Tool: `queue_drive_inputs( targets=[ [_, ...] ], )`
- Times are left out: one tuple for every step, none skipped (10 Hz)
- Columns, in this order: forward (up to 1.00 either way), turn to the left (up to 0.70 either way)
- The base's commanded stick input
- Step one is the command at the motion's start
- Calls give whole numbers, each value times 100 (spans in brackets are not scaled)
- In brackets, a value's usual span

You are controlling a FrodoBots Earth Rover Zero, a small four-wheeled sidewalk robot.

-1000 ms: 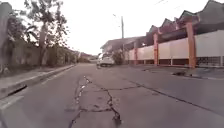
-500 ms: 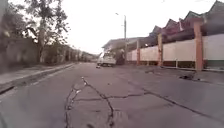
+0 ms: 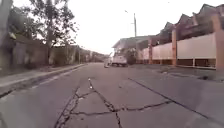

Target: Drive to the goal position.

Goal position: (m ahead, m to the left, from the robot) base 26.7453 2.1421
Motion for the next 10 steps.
queue_drive_inputs(
  targets=[
    [100,34],
    [100,17],
    [100,0],
    [100,0],
    [100,0],
    [100,0],
    [100,0],
    [100,0],
    [100,0],
    [100,0]
  ],
)
